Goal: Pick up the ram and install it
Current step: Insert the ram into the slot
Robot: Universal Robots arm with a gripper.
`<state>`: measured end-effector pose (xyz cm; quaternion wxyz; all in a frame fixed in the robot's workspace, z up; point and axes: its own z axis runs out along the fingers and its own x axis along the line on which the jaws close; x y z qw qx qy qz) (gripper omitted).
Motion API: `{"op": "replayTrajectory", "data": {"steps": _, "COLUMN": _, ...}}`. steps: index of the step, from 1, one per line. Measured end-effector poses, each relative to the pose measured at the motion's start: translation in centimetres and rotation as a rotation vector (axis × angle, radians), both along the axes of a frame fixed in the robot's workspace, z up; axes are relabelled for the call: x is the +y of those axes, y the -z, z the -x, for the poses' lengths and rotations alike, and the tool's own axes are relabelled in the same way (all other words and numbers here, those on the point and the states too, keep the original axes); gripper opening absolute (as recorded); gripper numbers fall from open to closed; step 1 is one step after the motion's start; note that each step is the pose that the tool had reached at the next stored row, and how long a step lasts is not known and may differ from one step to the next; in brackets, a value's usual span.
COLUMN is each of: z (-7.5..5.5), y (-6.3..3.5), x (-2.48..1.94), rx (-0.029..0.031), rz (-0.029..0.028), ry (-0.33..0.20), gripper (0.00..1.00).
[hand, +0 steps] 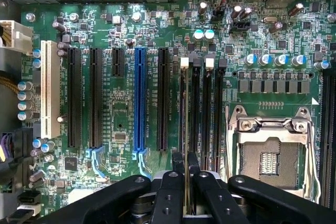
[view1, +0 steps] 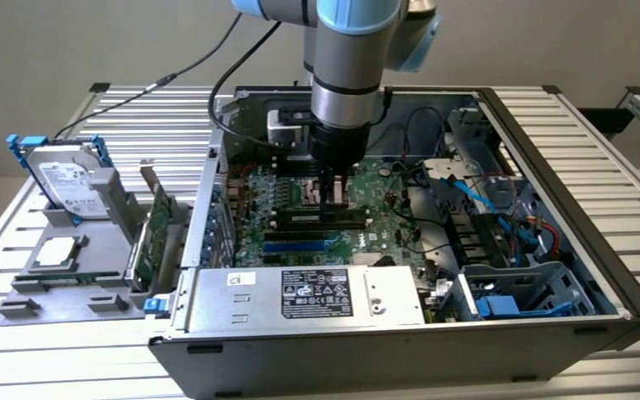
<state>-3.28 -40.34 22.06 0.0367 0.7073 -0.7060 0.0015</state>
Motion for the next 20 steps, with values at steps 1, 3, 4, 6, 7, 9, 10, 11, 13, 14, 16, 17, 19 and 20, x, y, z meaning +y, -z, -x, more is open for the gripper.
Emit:
{"op": "replayTrajectory", "data": {"steps": 1, "z": 0.00, "y": 0.02, "x": 0.00, "rx": 0.0000, "rz": 0.0000, "ry": 0.002, "gripper": 0.14}}
{"op": "replayTrajectory", "data": {"steps": 3, "z": 0.00, "y": 0.05, "x": 0.00, "rx": 0.0000, "rz": 0.0000, "ry": 0.005, "gripper": 0.14}}
{"op": "replayTrajectory", "data": {"steps": 4, "z": 0.00, "y": 0.07, "x": 0.00, "rx": 0.0000, "rz": 0.0000, "ry": 0.007, "gripper": 0.14}}
{"op": "replayTrajectory", "data": {"steps": 6, "z": 0.00, "y": 0.14, "x": 0.02, "rx": -0.0001, "rz": -0.0003, "ry": 0.010, "gripper": 0.14}}
{"op": "replayTrajectory", "data": {"steps": 7, "z": -0.01, "y": 0.18, "x": 0.03, "rx": -0.0001, "rz": -0.0002, "ry": 0.011, "gripper": 0.14}}
{"op": "replayTrajectory", "data": {"steps": 9, "z": 0.00, "y": 0.26, "x": 0.05, "rx": 0.0000, "rz": 0.0000, "ry": 0.012, "gripper": 0.14}}
{"op": "replayTrajectory", "data": {"steps": 10, "z": 0.00, "y": 0.28, "x": 0.04, "rx": 0.0001, "rz": 0.0001, "ry": 0.012, "gripper": 0.14}}
{"op": "replayTrajectory", "data": {"steps": 11, "z": 0.00, "y": 0.29, "x": 0.04, "rx": 0.0001, "rz": 0.0002, "ry": 0.012, "gripper": 0.14}}
{"op": "replayTrajectory", "data": {"steps": 13, "z": 0.00, "y": 0.34, "x": 0.05, "rx": 0.0001, "rz": -0.0001, "ry": 0.012, "gripper": 0.16}}
{"op": "replayTrajectory", "data": {"steps": 14, "z": 0.00, "y": 0.35, "x": 0.05, "rx": 0.0000, "rz": 0.0000, "ry": 0.012, "gripper": 0.22}}
{"op": "replayTrajectory", "data": {"steps": 16, "z": 0.00, "y": 0.37, "x": 0.05, "rx": 0.0000, "rz": 0.0000, "ry": 0.012, "gripper": 0.28}}
{"op": "replayTrajectory", "data": {"steps": 17, "z": 0.00, "y": 0.37, "x": 0.05, "rx": 0.0000, "rz": 0.0000, "ry": 0.012, "gripper": 0.33}}
{"op": "replayTrajectory", "data": {"steps": 19, "z": 0.00, "y": 0.34, "x": 0.06, "rx": 0.0000, "rz": 0.0001, "ry": 0.012, "gripper": 0.39}}
{"op": "replayTrajectory", "data": {"steps": 20, "z": 0.00, "y": 0.24, "x": 0.07, "rx": 0.0000, "rz": 0.0000, "ry": 0.012, "gripper": 0.45}}
